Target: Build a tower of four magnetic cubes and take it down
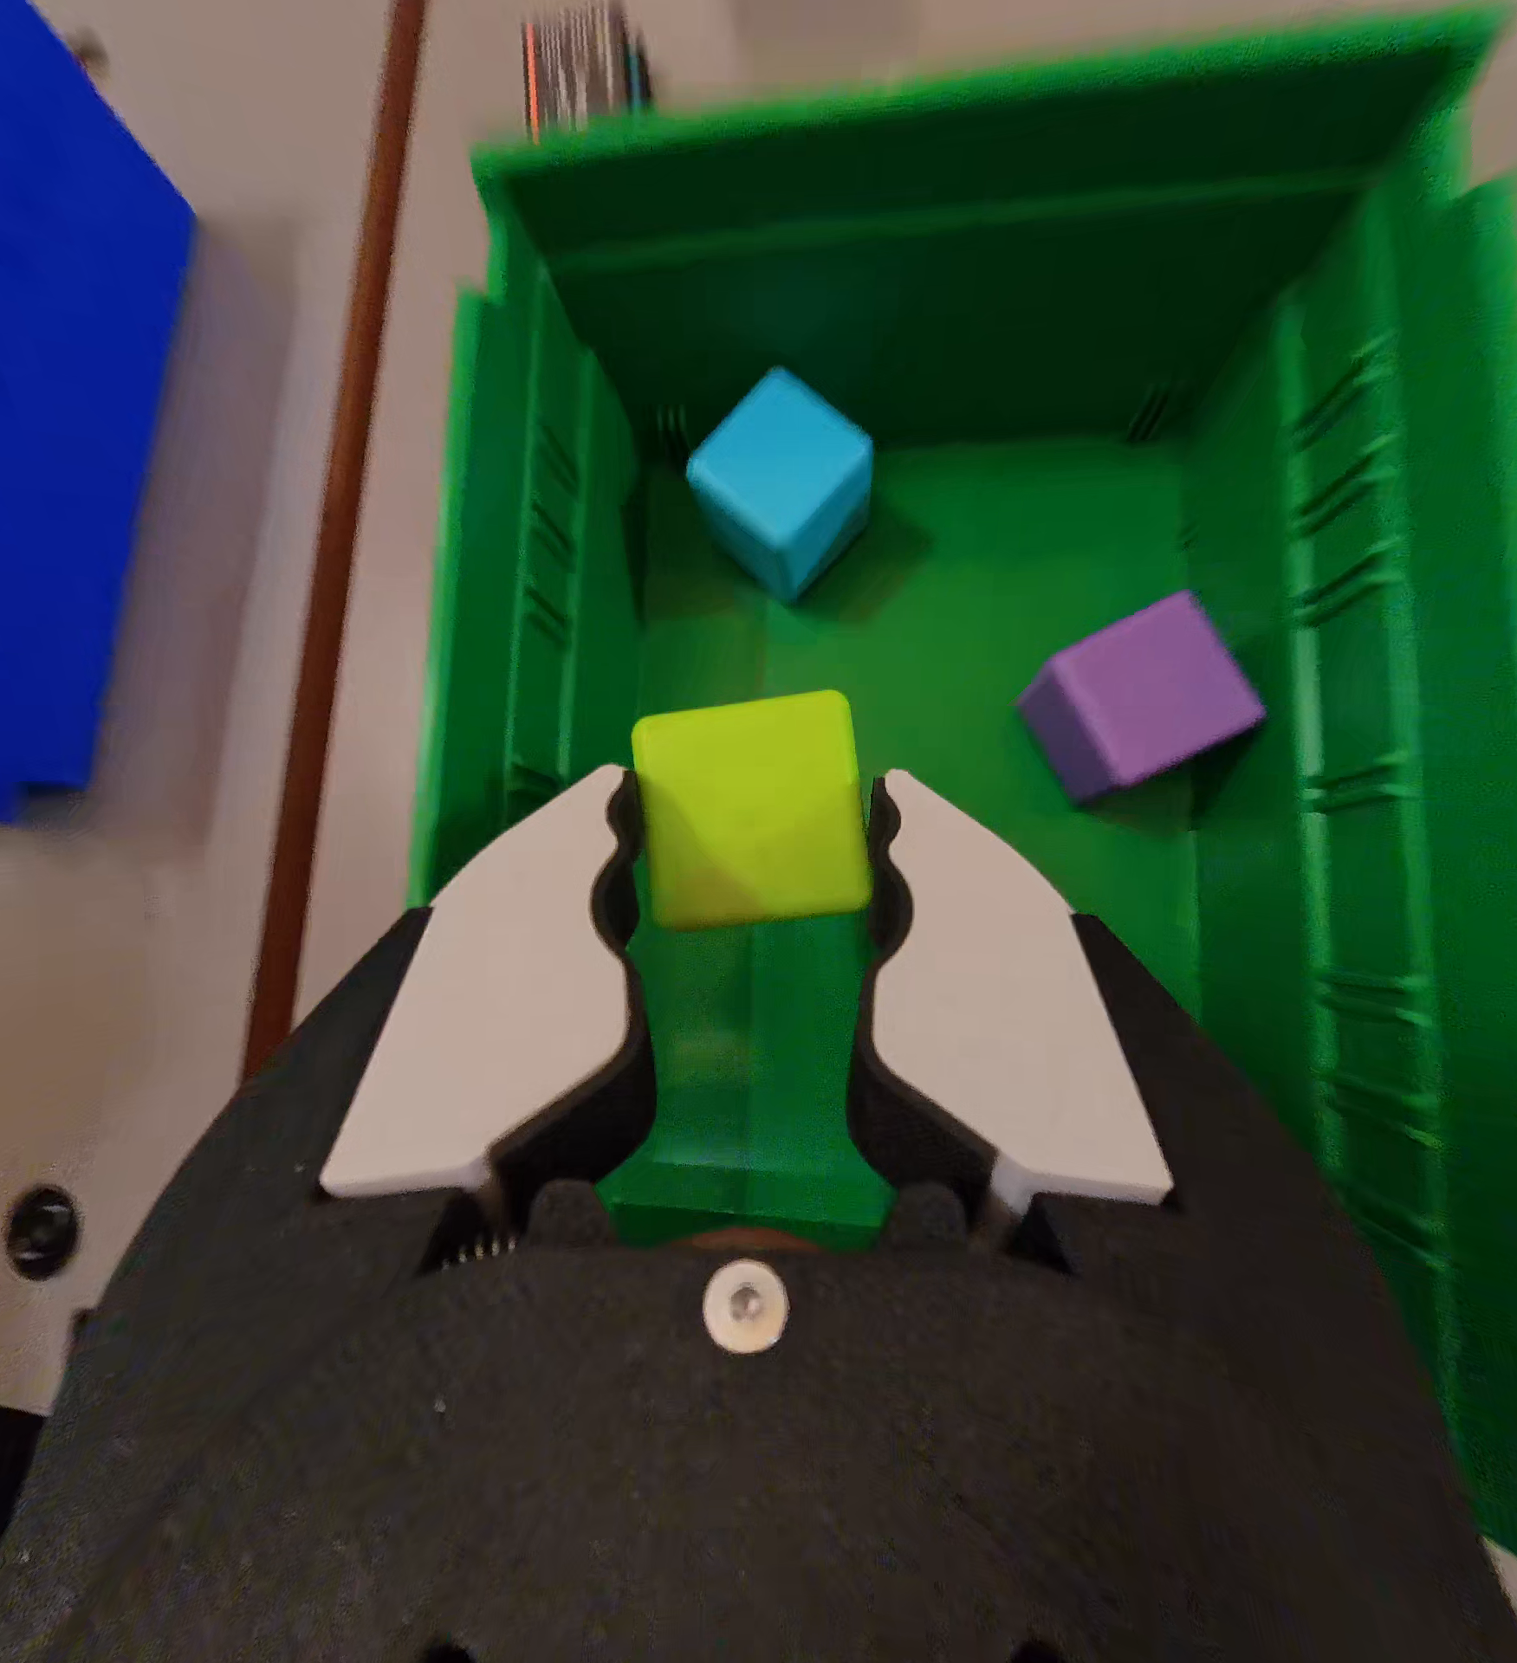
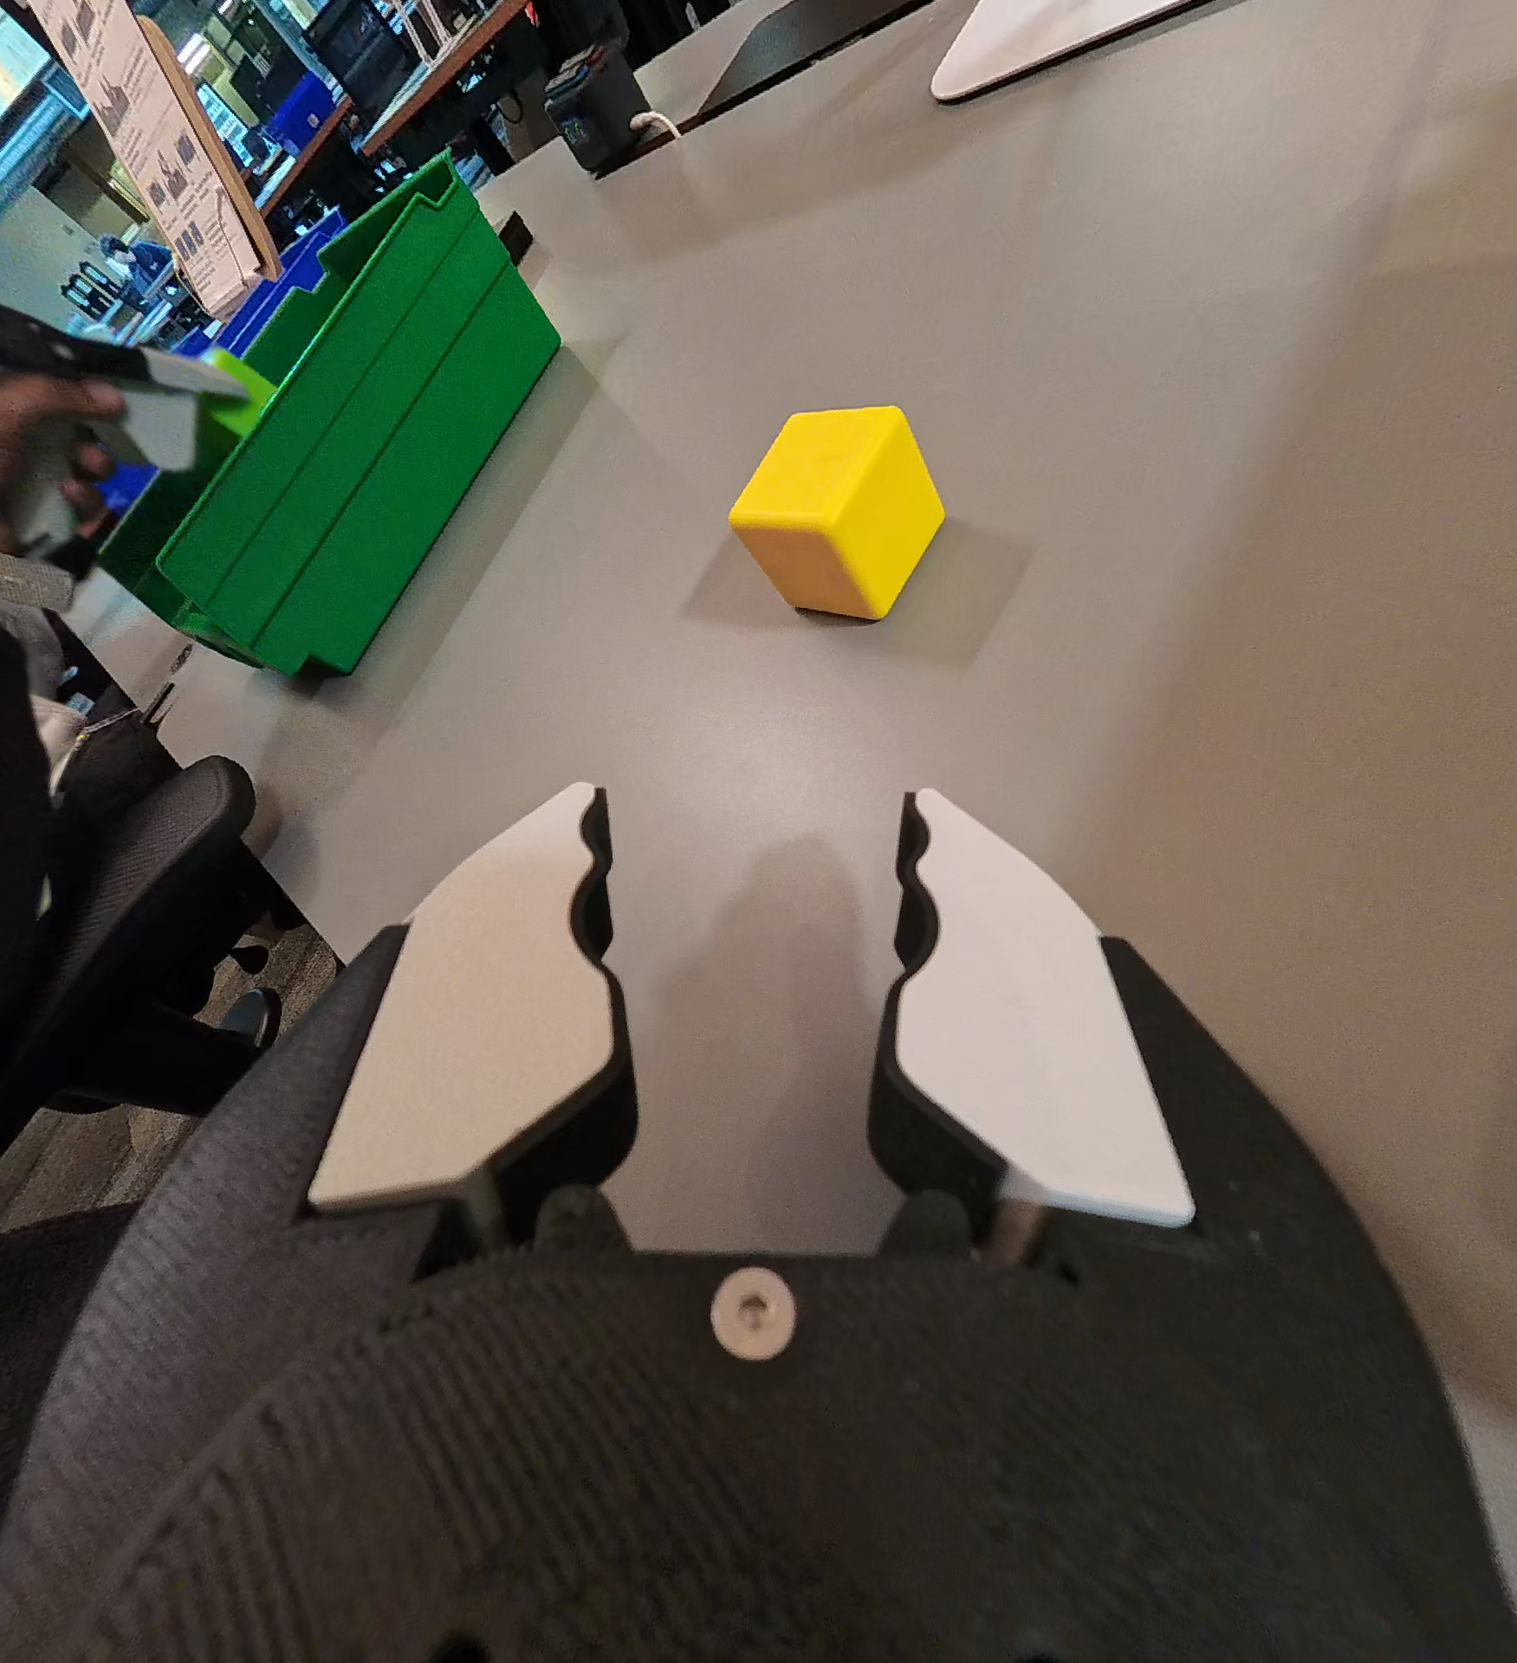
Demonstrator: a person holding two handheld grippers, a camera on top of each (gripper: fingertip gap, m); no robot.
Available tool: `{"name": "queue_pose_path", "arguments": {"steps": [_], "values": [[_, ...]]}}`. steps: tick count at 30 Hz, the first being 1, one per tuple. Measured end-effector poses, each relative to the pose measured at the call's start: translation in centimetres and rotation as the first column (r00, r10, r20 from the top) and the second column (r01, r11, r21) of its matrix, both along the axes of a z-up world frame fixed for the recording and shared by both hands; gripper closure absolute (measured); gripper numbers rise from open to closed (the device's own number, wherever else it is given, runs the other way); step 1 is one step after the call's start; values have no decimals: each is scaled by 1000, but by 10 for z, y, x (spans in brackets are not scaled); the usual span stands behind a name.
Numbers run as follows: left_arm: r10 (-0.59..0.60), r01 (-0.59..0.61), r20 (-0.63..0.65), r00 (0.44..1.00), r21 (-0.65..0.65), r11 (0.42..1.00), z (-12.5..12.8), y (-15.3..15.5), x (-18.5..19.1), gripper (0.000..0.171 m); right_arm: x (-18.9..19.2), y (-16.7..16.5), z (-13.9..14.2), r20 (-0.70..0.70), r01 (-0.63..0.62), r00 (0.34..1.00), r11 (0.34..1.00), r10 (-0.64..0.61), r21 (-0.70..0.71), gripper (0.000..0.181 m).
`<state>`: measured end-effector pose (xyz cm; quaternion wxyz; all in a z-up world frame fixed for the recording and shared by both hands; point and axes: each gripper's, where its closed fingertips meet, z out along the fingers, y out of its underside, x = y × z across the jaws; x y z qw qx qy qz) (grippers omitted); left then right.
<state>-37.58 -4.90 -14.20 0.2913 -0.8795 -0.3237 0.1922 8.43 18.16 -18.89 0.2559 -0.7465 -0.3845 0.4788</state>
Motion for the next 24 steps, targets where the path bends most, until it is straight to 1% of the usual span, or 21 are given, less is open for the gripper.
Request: {"name": "queue_pose_path", "arguments": {"steps": [2, 3, 4, 5, 7, 8, 9, 10, 11, 12, 13, 14, 16, 19, 21, 24], "values": [[-80, 85, -93, 992, 50, 995, 37, 14, 12, 123, 0, 0, 0, 1, -1, 1000, 1000, 1, -1, 119], [-141, 153, -138, 980, 83, 985, 56, 26, 24, 123, 0, 0, -1, 2, -1, 1000, 1000, 1, -1, 119], [-214, 237, -183, 960, 115, 965, 73, 41, 38, 123, 0, 0, -1, 3, 0, 1000, 1000, 0, -1, 119], [-300, 336, -230, 926, 140, 931, 89, 58, 57, 123, 0, 0, -1, 3, 0, 1000, 1000, 0, 0, 119], [-474, 532, -297, 829, 152, 833, 109, 91, 103, 122, 1, 0, -2, 6, 1, 1000, 1000, -1, 1, 119], [-563, 626, -322, 762, 139, 767, 114, 108, 129, 122, 2, 0, -2, 8, 3, 1000, 1000, -3, 1, 119], [-661, 729, -346, 666, 116, 674, 116, 126, 159, 122, 3, 0, -3, 10, 5, 1000, 1000, -5, 1, 119], [-759, 831, -365, 540, 87, 549, 113, 143, 194, 122, 5, 0, -3, 11, 10, 1000, 1000, -10, 1, 119], [-828, 907, -383, 409, 68, 416, 108, 160, 229, 122, 7, 2, -3, 12, 22, 1000, 1000, -22, 3, 119], [-874, 956, -394, 283, 42, 291, 100, 176, 262, 122, 10, 4, -4, 9, 41, 999, 999, -41, 2, 120], [-905, 982, -387, 177, 9, 189, 90, 191, 289, 122, 11, 5, -3, -1, 53, 999, 999, -53, -7, 121], [-927, 993, -362, 101, -20, 116, 78, 207, 309, 122, 11, 6, -1, -14, 59, 998, 998, -59, -19, 122], [-966, 999, -259, 4, -42, 15, 51, 237, 338, 121, 11, 6, 1, -27, 60, 998, 998, -61, -34, 123], [-992, 995, -82, -100, 21, -102, 21, 266, 368, 122, 11, 4, 2, -22, 45, 999, 999, -45, -19, 123], [-987, 987, -44, -151, 54, -154, 14, 276, 380, 121, 10, 3, 1, -14, 29, 999, 1000, -30, -11, 123], [-983, 983, -16, -181, 19, -181, 12, 280, 379, 121, 8, 1, -3, -7, 10, 1000, 999, -10, -37, 122]]}}
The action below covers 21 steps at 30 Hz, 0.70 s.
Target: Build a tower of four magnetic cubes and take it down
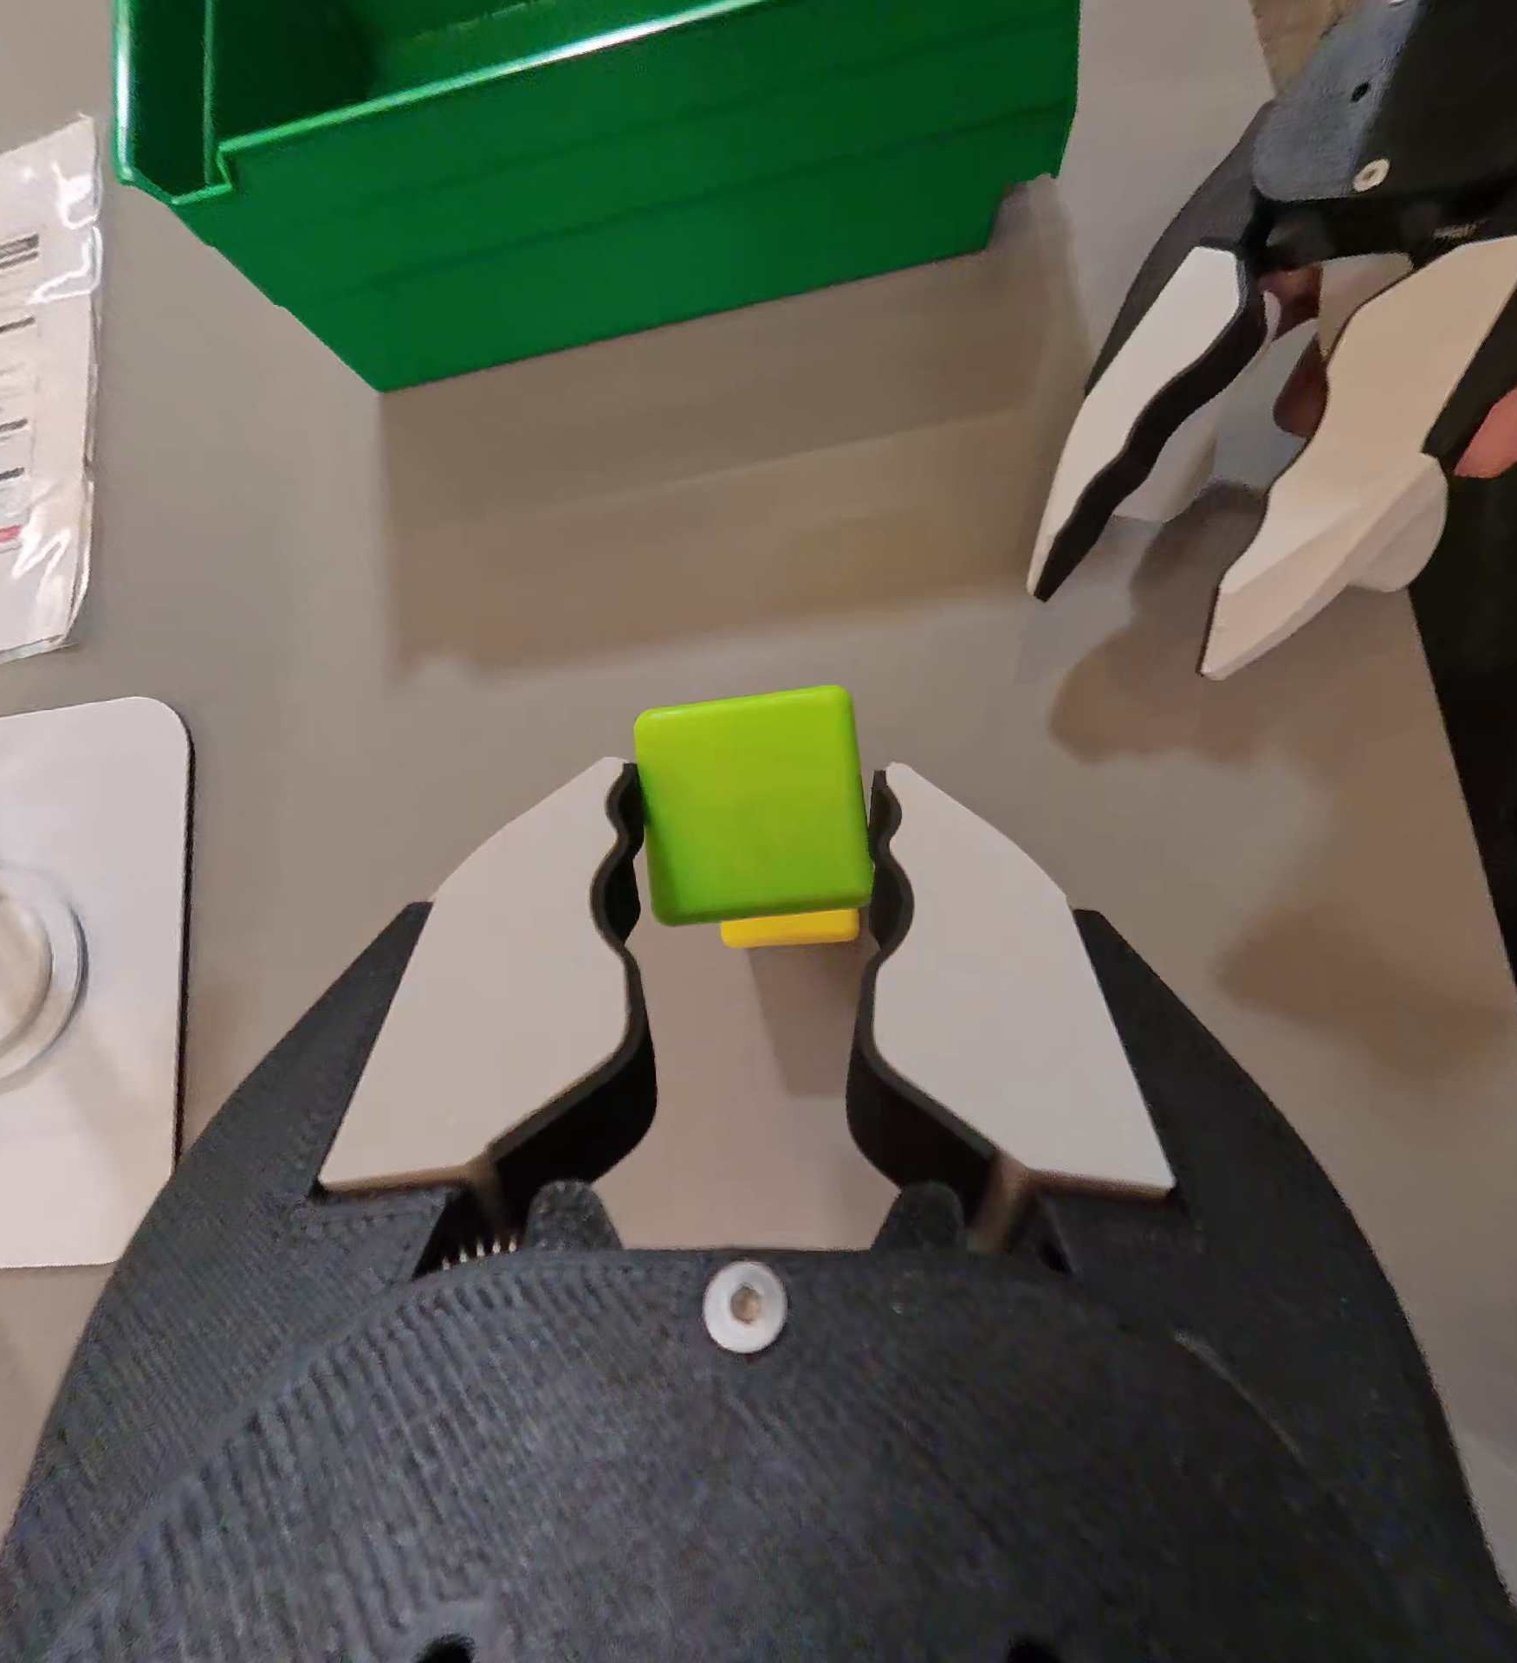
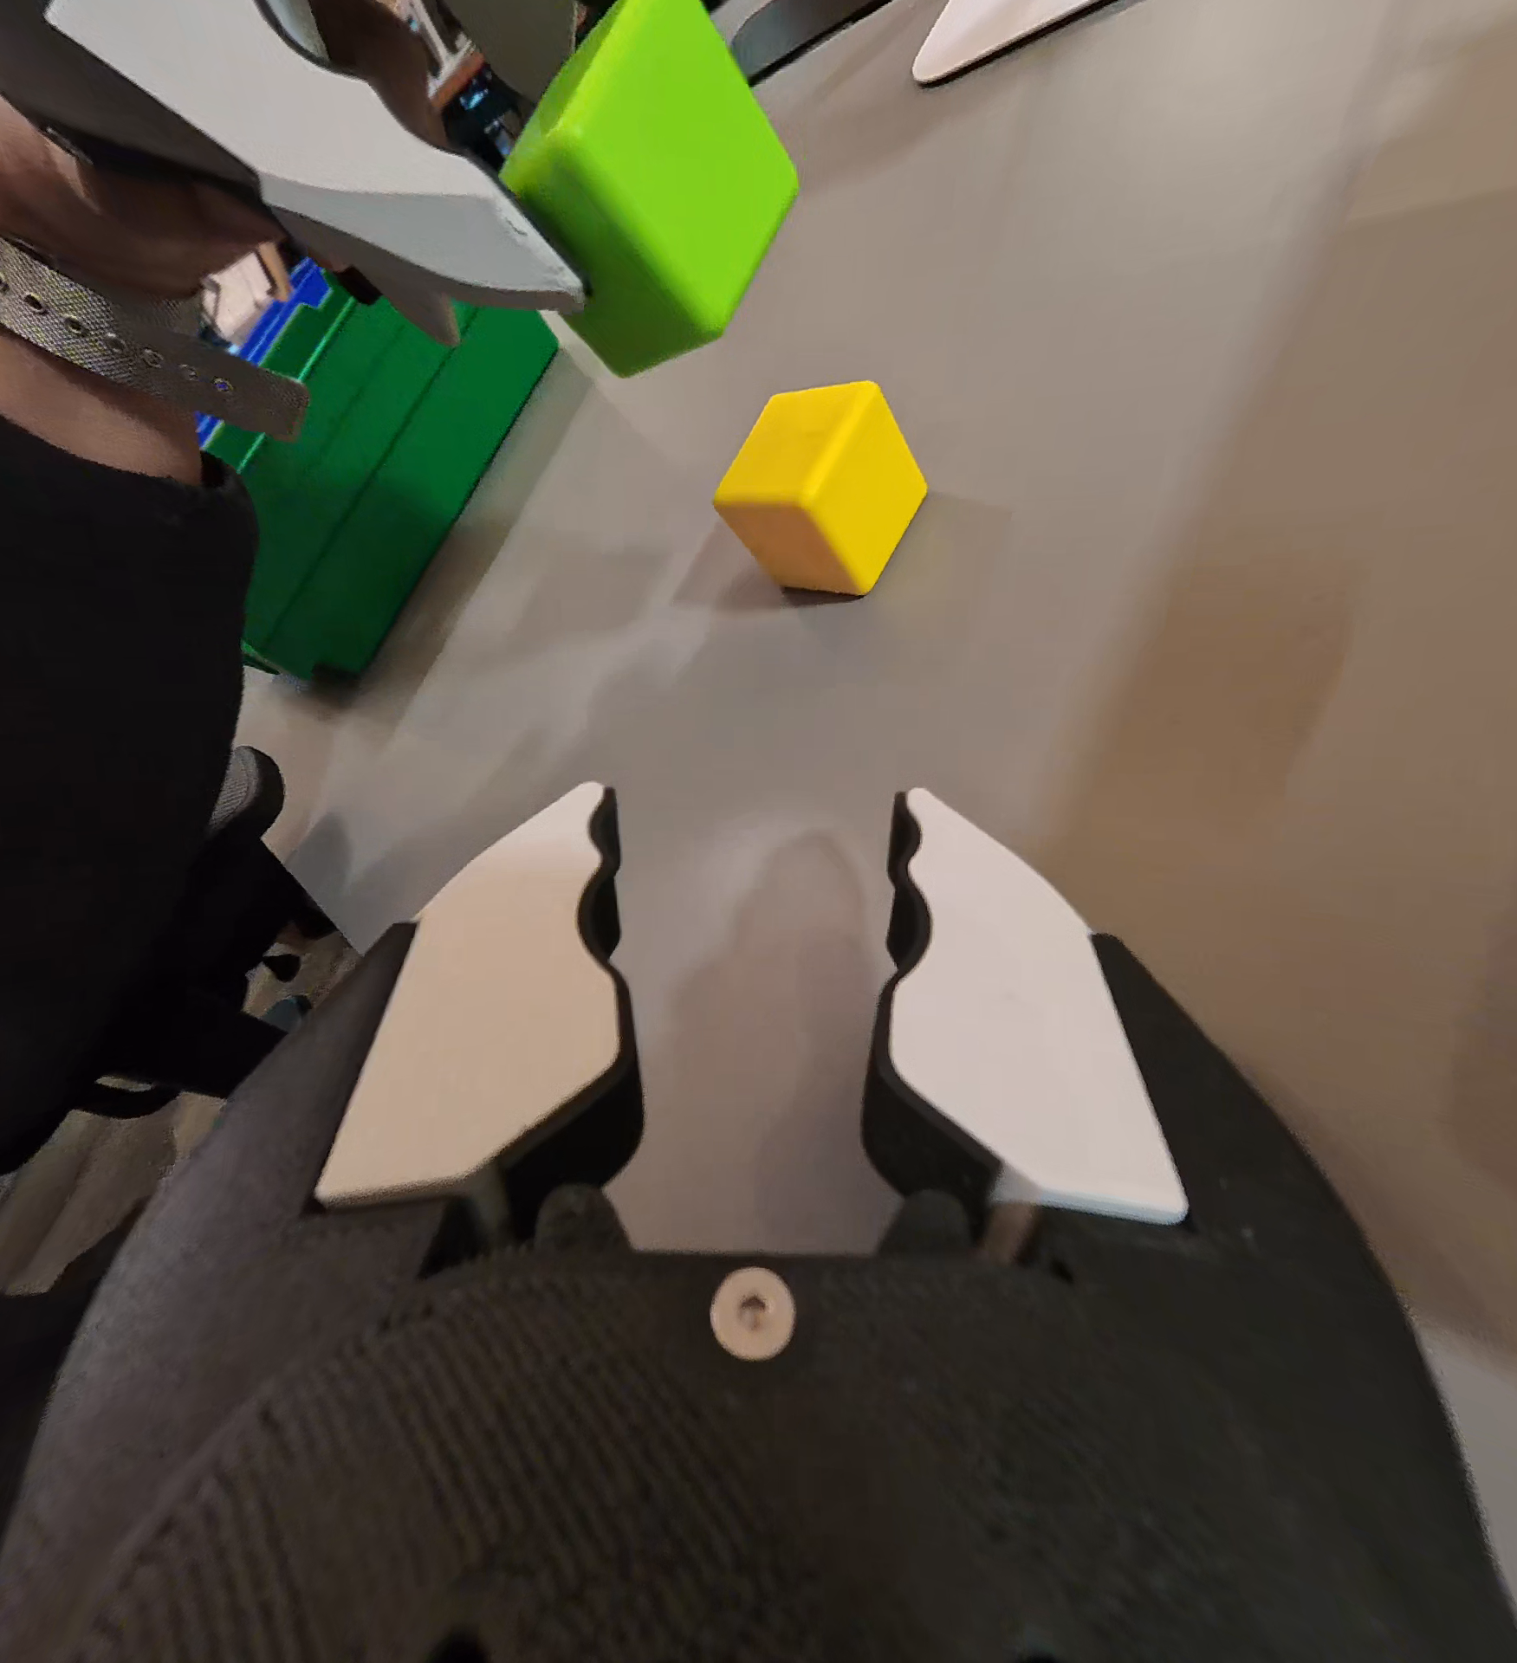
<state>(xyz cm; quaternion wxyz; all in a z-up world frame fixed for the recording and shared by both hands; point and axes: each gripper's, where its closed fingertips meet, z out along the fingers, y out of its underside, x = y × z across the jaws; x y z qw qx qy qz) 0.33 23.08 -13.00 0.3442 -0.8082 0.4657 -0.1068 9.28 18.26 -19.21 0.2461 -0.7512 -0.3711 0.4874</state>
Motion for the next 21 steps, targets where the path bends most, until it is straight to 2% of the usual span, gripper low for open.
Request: {"name": "queue_pose_path", "arguments": {"steps": [3, 7, 10, 15, 18, 21], "values": [[-49, 50, 42, 998, -25, 998, 1, -8, 7, 121, -1, -3, 3, -31, -10, 999, 999, 9, -52, 122], [-47, 46, -11, 999, -45, 998, -12, -5, -1, 121, -1, -3, 5, -54, -4, 999, 996, -1, -93, 123], [-52, 53, 26, 998, -48, 997, -14, -4, 3, 121, 0, -2, 2, -27, 4, 1000, 998, -6, -68, 124], [-52, 51, -28, 998, -31, 998, -18, -4, 1, 121, -2, -7, 0, 3, -15, 1000, 1000, 15, -17, 124], [-49, 48, -15, 999, -24, 999, -17, -3, 2, 121, -3, -8, -1, 8, -22, 1000, 1000, 22, -11, 124], [-41, 39, -57, 998, -39, 998, -25, -2, -4, 121, -2, -7, 0, -1, -18, 1000, 1000, 18, -23, 124]]}}
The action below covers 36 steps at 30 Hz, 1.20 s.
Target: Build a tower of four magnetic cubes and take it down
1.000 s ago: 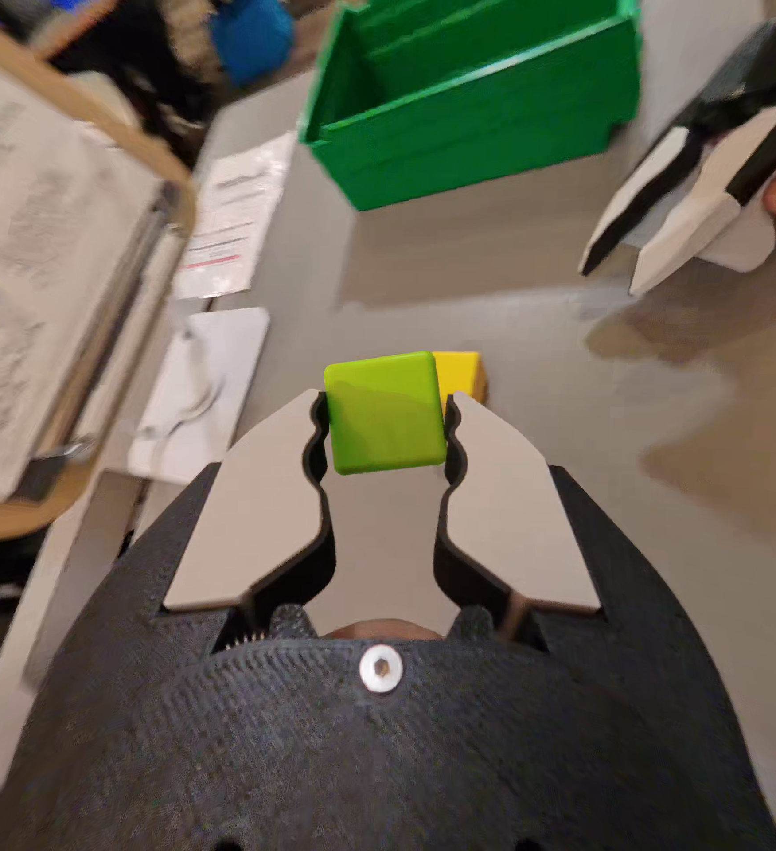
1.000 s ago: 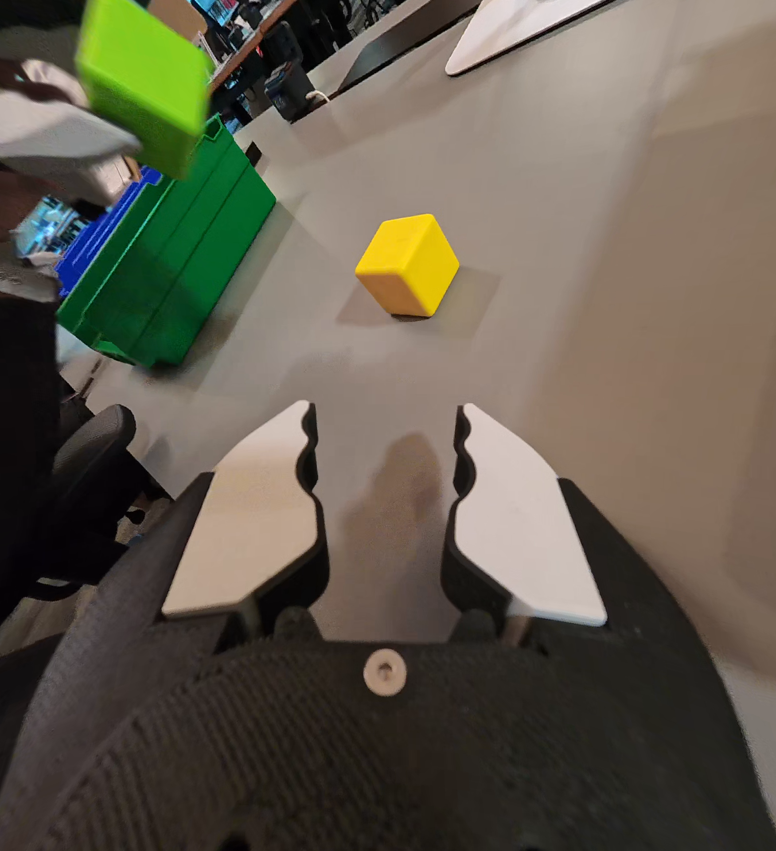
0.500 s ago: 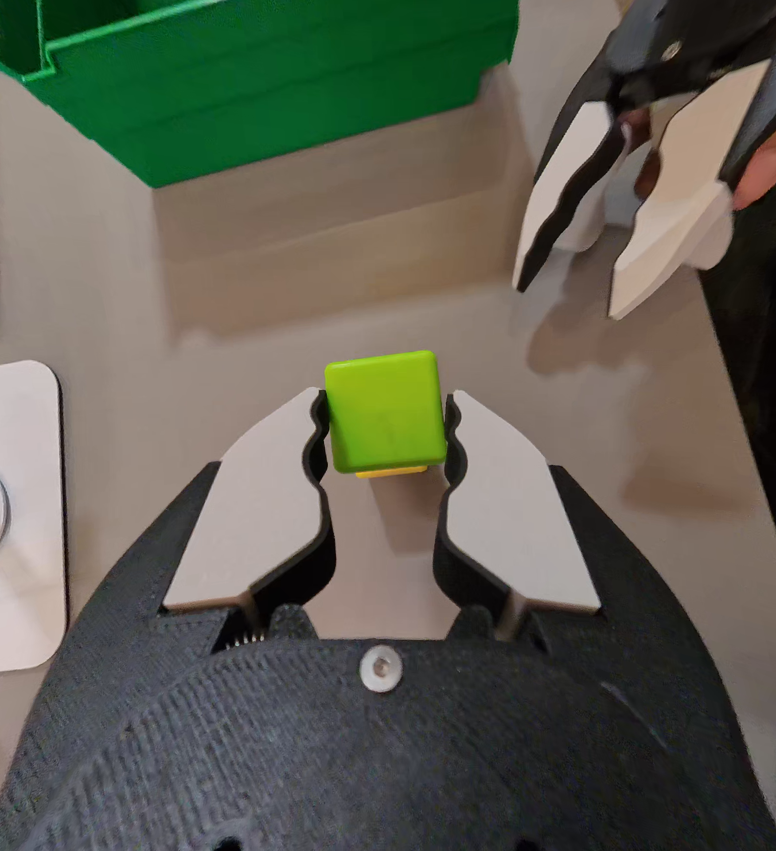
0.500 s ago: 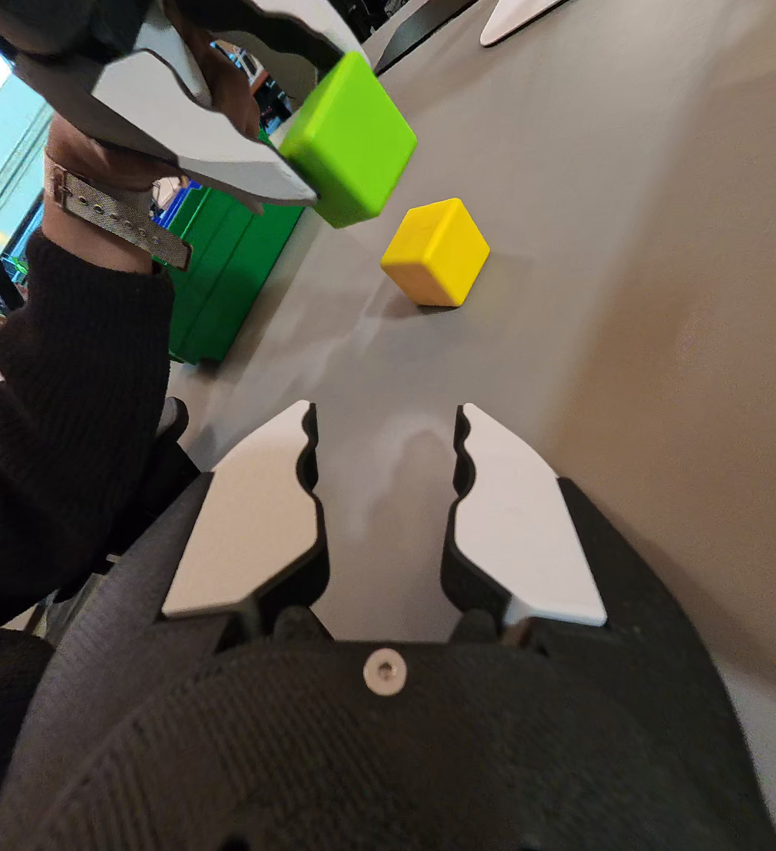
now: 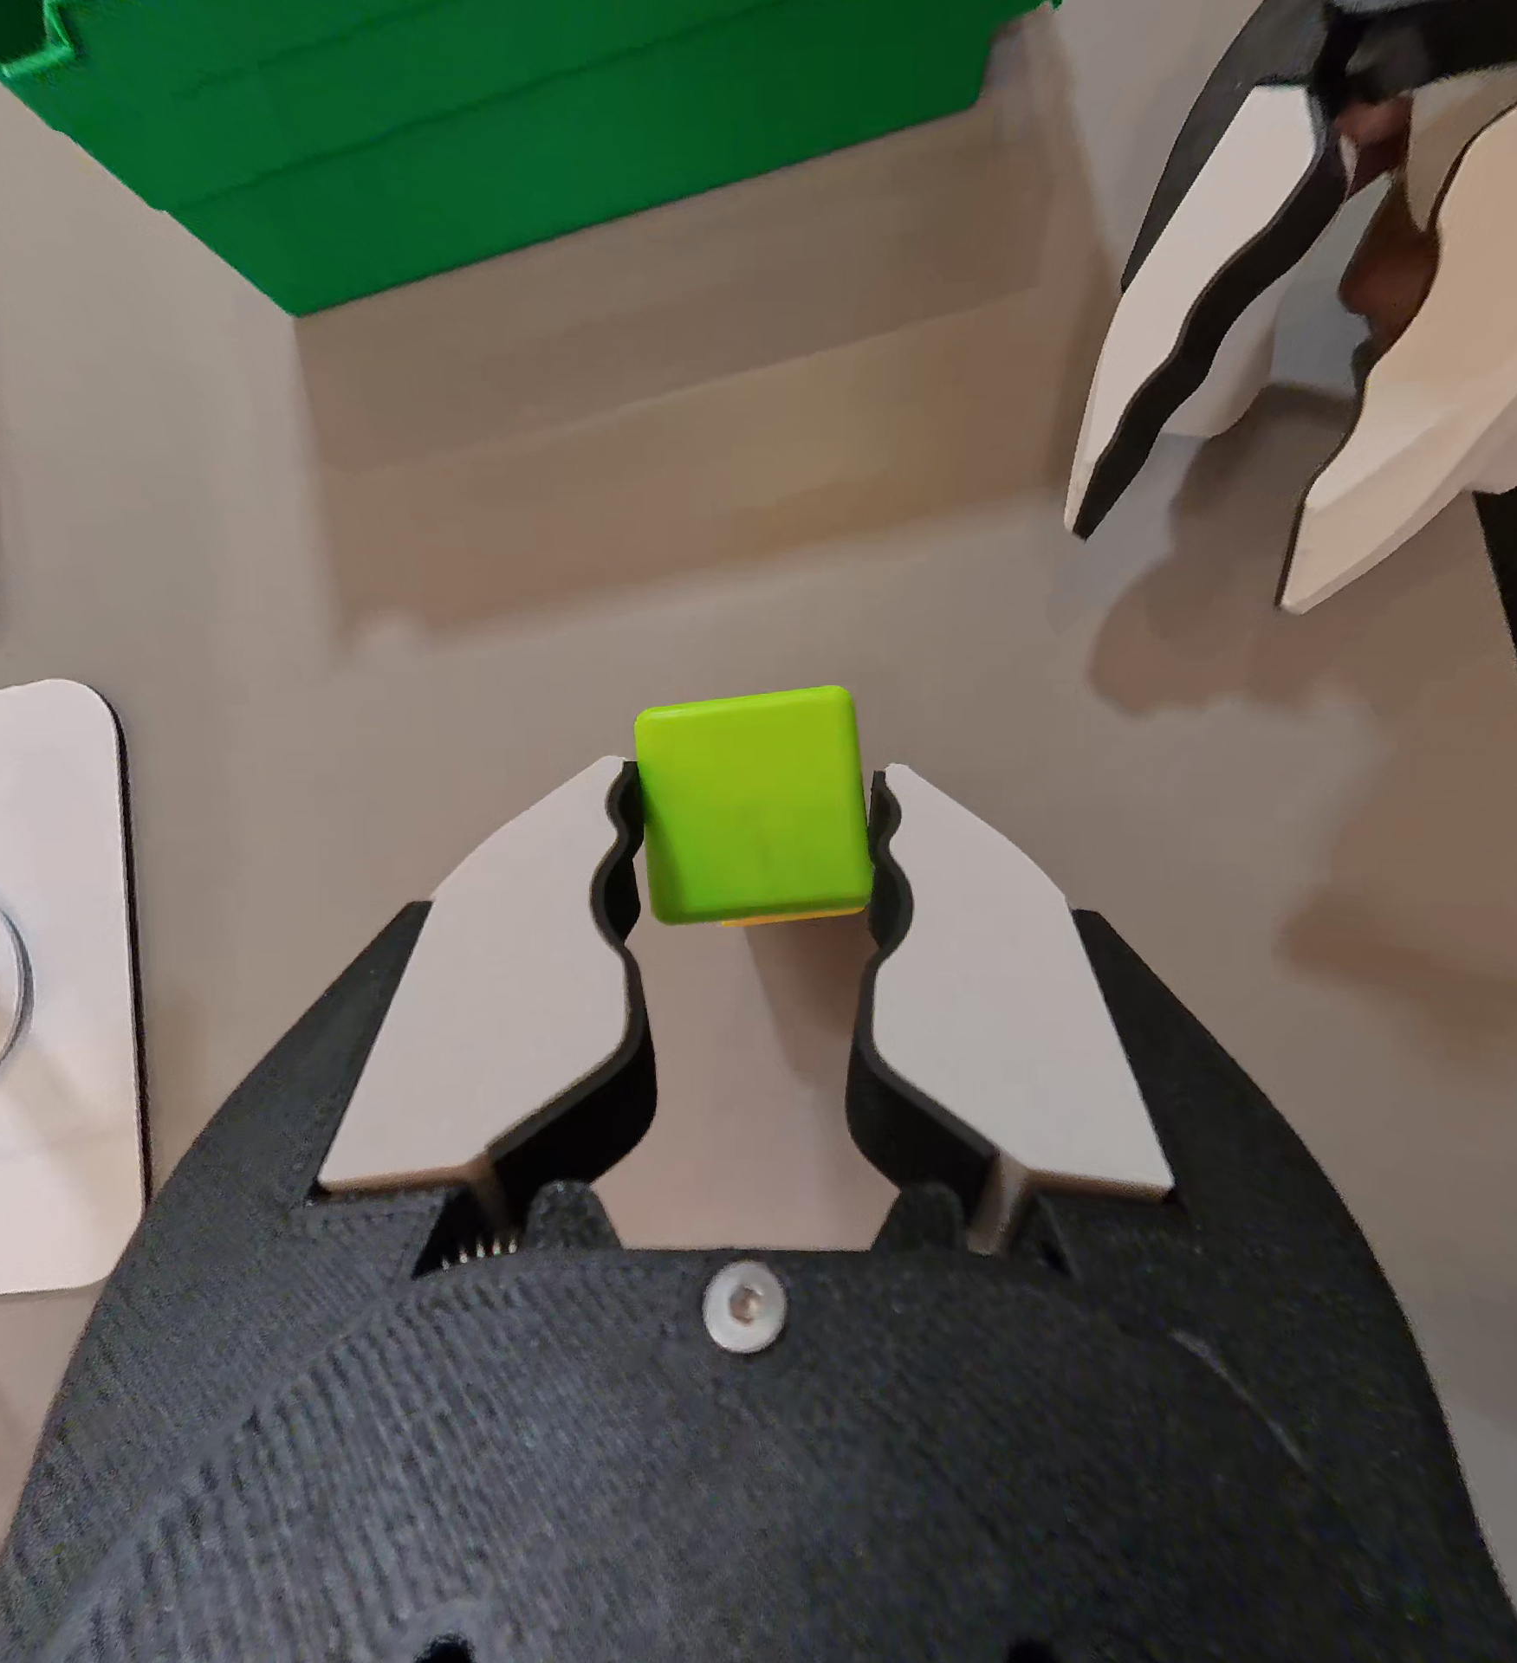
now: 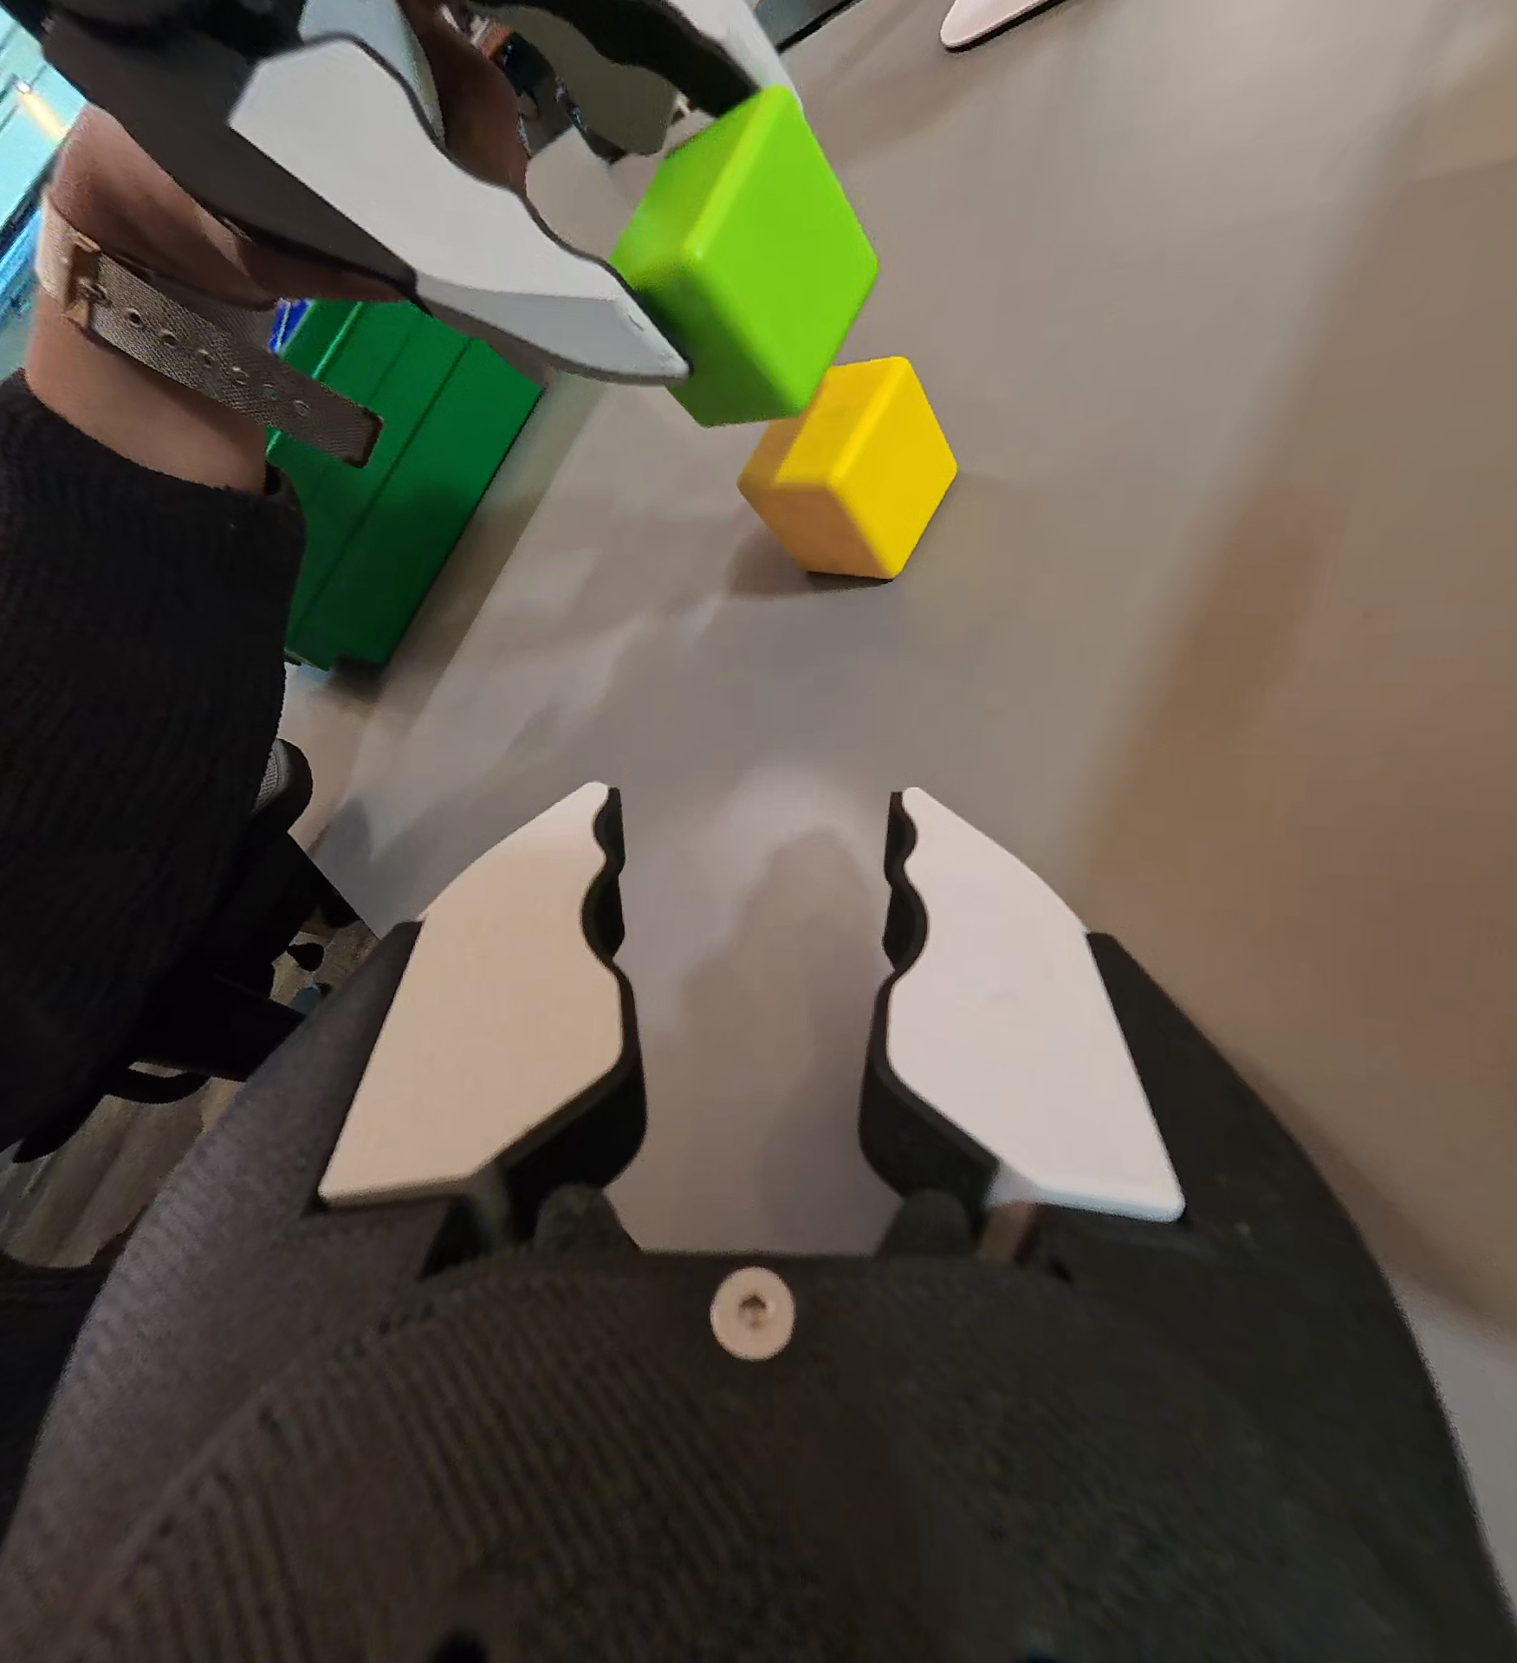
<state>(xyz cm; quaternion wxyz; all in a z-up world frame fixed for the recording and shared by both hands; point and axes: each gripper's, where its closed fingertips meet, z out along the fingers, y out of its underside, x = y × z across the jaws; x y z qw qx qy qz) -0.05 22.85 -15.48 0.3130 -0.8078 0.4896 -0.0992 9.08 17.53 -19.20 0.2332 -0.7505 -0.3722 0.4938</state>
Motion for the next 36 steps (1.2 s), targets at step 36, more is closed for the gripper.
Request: {"name": "queue_pose_path", "arguments": {"steps": [36], "values": [[106, -99, 99, 989, -74, 992, -4, -6, 0, 95, 1, 0, 1, -18, 2, 1000, 999, -2, -36, 124]]}}
